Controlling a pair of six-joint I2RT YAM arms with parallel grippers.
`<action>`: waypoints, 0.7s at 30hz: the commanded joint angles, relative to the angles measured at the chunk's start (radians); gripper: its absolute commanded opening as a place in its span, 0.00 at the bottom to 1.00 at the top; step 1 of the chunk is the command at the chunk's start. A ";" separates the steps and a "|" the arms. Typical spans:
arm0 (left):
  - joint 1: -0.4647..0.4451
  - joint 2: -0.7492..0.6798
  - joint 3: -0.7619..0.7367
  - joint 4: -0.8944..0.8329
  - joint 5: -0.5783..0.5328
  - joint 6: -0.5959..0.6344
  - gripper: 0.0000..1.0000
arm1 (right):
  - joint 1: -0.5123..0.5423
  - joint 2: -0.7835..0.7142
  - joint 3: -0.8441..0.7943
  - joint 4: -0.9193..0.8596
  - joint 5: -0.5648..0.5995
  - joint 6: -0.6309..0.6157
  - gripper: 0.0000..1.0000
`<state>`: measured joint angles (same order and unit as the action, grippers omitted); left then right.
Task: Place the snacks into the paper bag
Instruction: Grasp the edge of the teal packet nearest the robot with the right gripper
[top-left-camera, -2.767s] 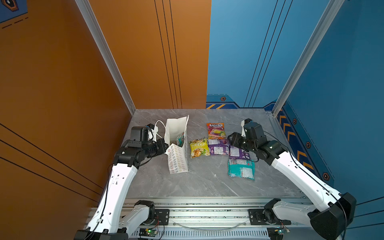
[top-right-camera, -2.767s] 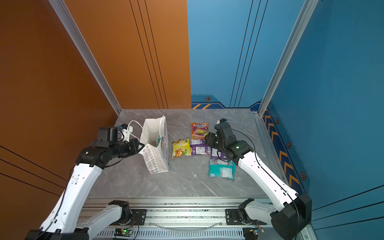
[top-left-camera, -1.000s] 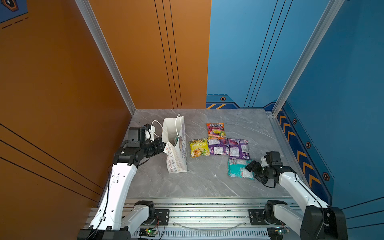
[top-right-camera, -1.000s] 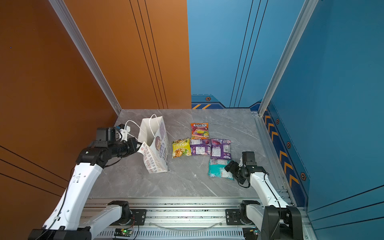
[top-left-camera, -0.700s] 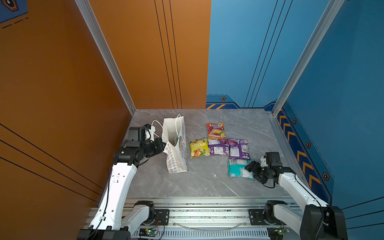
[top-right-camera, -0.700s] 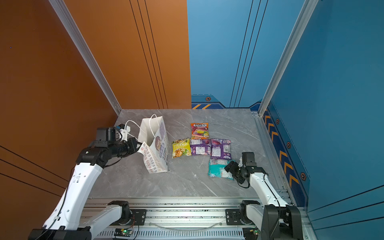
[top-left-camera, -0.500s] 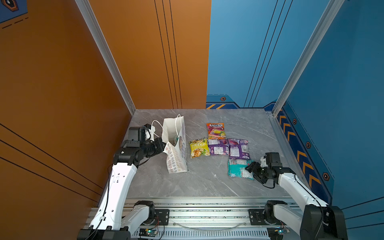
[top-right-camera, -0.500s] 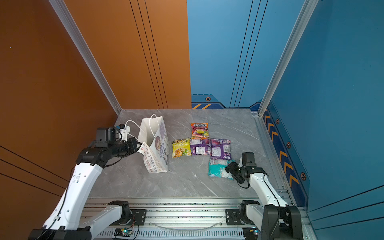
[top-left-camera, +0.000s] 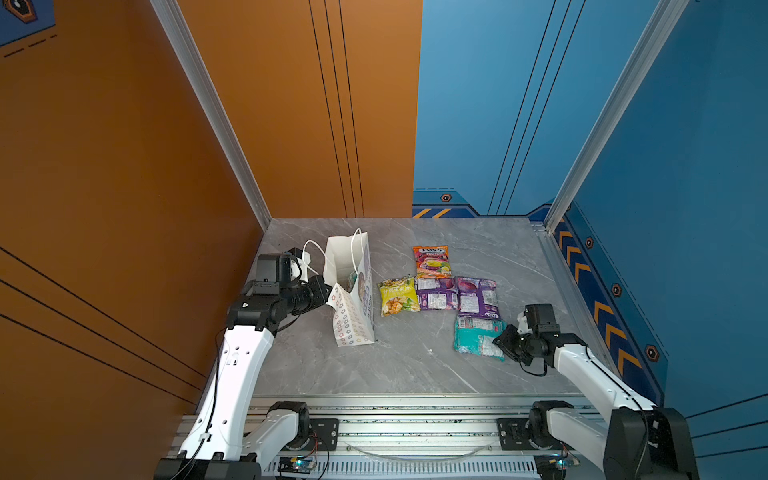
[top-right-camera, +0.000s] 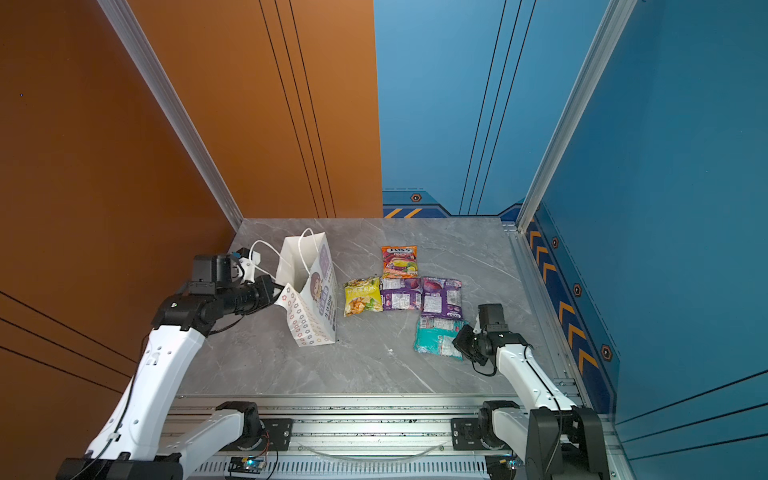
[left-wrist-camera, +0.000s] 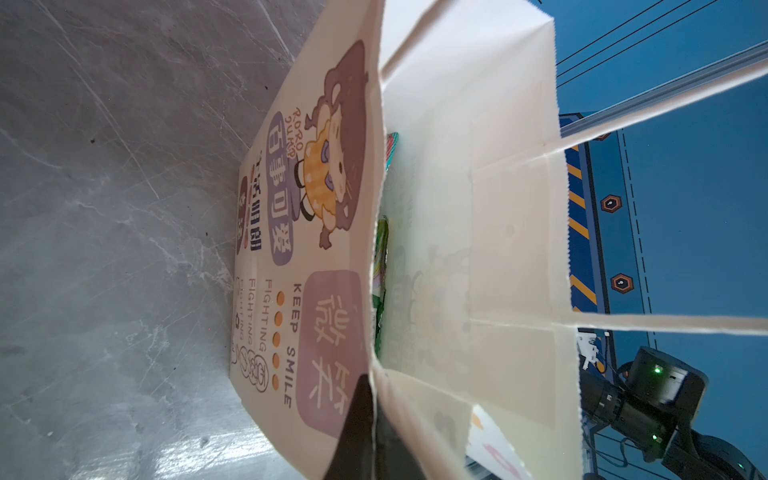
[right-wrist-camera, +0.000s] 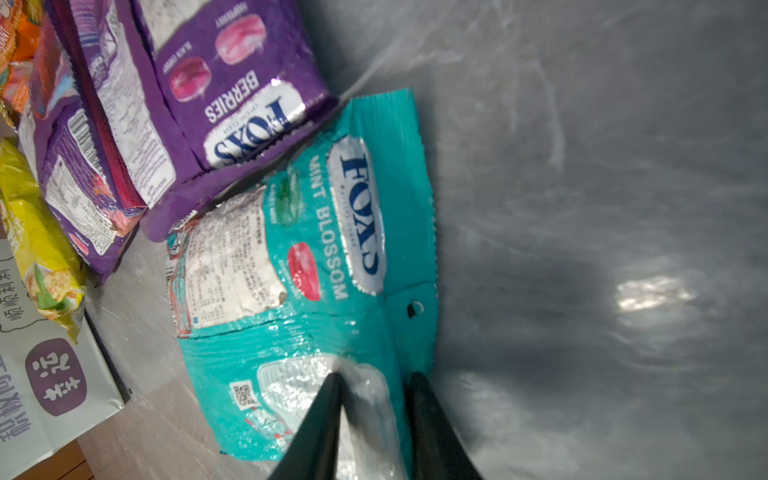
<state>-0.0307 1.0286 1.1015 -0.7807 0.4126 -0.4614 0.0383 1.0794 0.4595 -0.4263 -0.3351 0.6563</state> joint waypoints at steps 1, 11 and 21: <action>0.007 -0.008 -0.009 -0.006 0.004 0.006 0.06 | 0.031 0.006 0.041 -0.024 0.058 -0.006 0.17; 0.003 -0.012 -0.010 -0.006 0.004 0.003 0.06 | 0.120 -0.015 0.116 -0.082 0.117 -0.021 0.01; 0.000 -0.011 -0.009 -0.003 0.004 0.001 0.06 | 0.271 -0.044 0.281 -0.164 0.179 -0.001 0.00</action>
<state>-0.0311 1.0267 1.1015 -0.7807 0.4126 -0.4618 0.2779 1.0565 0.6765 -0.5514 -0.1967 0.6510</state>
